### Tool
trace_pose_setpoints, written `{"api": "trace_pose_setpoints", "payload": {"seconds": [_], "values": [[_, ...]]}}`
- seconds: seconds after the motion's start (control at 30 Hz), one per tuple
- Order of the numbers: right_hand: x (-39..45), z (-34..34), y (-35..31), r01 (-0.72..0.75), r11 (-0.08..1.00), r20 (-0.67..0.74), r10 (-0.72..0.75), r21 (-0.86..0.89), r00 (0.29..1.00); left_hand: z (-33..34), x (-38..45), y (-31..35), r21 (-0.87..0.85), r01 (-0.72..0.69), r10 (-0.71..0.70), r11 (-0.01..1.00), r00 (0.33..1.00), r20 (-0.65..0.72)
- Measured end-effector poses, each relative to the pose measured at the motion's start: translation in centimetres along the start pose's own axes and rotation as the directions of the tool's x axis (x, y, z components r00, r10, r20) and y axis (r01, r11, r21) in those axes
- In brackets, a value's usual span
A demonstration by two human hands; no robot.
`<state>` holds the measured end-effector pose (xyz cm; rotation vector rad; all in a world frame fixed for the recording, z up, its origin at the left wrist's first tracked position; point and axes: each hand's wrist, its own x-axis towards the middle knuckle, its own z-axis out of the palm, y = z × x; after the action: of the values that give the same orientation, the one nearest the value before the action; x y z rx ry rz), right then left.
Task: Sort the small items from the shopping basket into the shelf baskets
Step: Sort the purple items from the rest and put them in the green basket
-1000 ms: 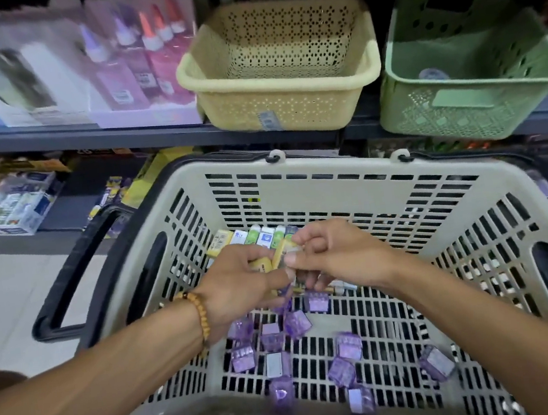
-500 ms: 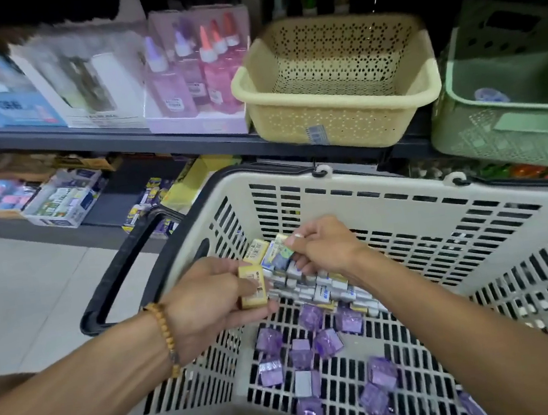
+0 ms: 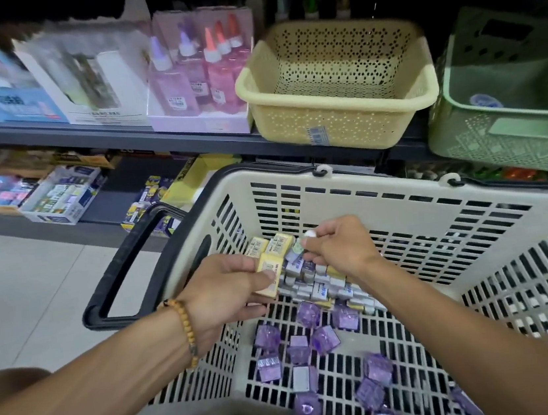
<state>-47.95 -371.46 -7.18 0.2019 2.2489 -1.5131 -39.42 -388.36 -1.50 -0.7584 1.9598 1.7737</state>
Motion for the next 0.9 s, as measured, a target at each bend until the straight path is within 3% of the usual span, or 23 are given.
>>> {"api": "trace_pose_setpoints", "payload": {"seconds": [0.2,0.33,0.4,0.47,0.6,0.67,0.77,0.9], "values": [[-1.6,-1.0,-0.6,0.147,0.97,-0.066,-0.162,-0.194,0.985,0.5,0.7,0.5,0.033,-0.002,0.003,0.999,0.999,-0.035],[-3.1,-0.9,-1.1,0.129,0.991,0.201,-0.131,0.021,0.971,1.5,1.0,1.0,0.074,-0.053,0.053,0.996,0.999,0.006],[-3.5,-1.0,-0.9,0.112,0.993,0.278,-0.116,0.029,0.954,2.1,1.2,0.9,0.089,-0.075,0.072,0.993,0.997,0.042],[-3.4,-1.9,-0.5,0.065,0.998,0.258,-0.069,0.024,0.964,2.5,1.5,0.7,0.138,-0.097,0.087,0.986,0.993,0.077],[-2.3,-3.5,0.6,-0.03,0.998,0.057,0.033,-0.053,0.998,2.4,1.6,0.4,0.291,-0.147,0.124,0.945,0.988,0.097],[-1.8,-3.3,0.7,-0.053,0.996,0.024,0.055,-0.076,0.998,2.4,1.5,0.0,0.365,-0.173,0.135,0.915,0.983,0.127],[-1.7,-3.8,0.4,-0.032,0.995,0.01,0.034,-0.09,0.999,2.7,1.7,-0.7,0.519,-0.251,0.158,0.817,0.963,0.217],[-4.1,-8.1,2.1,0.058,0.946,-0.03,-0.072,-0.319,0.997,4.0,3.3,-2.5,0.807,-0.369,0.045,0.461,0.918,0.394]]}}
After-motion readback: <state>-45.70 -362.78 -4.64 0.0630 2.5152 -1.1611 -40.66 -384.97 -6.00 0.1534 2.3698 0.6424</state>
